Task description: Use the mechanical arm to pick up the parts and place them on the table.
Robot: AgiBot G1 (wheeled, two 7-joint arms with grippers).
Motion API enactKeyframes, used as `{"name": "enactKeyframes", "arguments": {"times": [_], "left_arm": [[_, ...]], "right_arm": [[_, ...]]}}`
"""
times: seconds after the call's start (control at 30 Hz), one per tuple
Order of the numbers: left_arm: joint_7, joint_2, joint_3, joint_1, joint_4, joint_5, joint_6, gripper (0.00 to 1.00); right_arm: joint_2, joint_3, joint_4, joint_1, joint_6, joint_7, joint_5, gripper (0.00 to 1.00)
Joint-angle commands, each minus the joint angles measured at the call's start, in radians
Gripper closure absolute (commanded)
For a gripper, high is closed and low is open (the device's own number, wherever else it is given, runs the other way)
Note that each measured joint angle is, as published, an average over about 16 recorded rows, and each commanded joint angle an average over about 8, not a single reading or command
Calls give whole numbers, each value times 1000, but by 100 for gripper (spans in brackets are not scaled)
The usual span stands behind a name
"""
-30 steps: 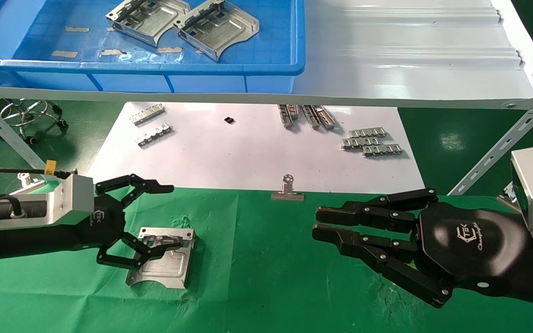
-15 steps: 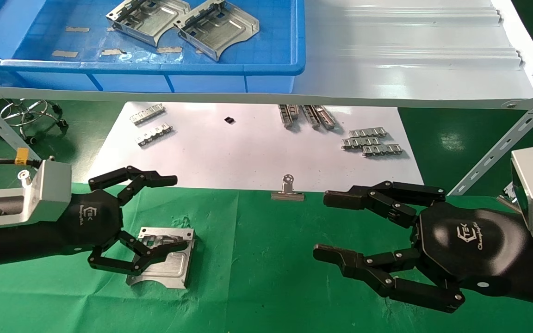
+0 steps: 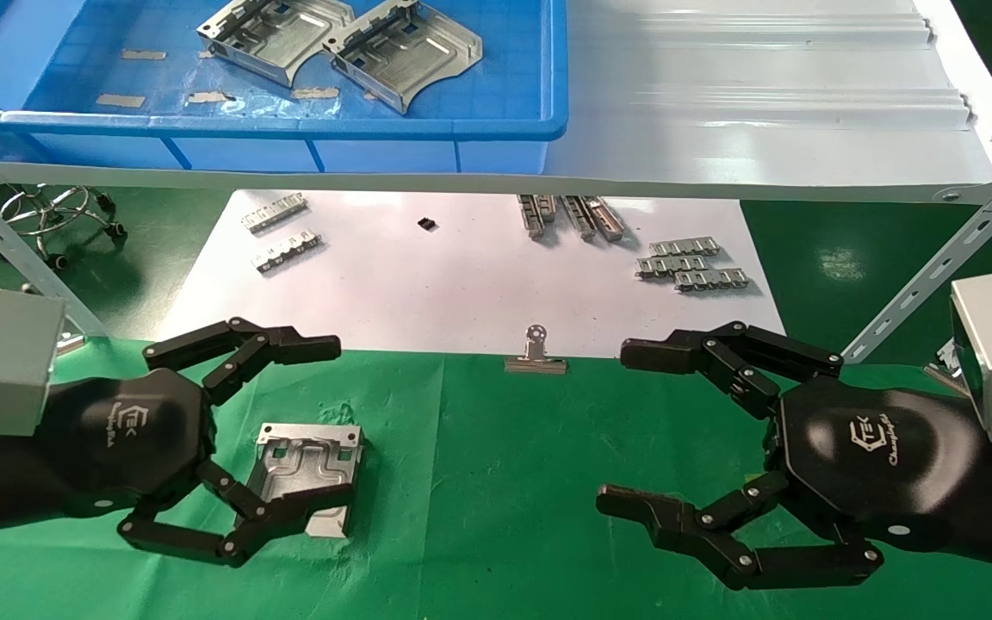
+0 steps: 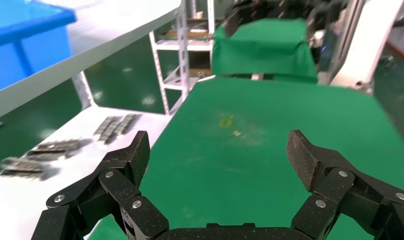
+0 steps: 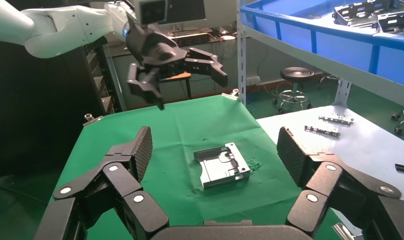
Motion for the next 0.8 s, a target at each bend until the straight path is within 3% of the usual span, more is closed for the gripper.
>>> {"name": "enactKeyframes", "arguments": {"times": [0.03, 0.4, 0.8], "left_arm": [[-32, -10, -15, 19, -39, -16, -3, 0], [-179, -57, -85, 112, -224, -93, -18, 0], [-183, -60, -89, 117, -231, -98, -21, 0]], "right_arm": [[0, 0, 0, 0, 0, 0, 0, 0], [0, 0, 0, 0, 0, 0, 0, 0], [0, 0, 0, 0, 0, 0, 0, 0]]}}
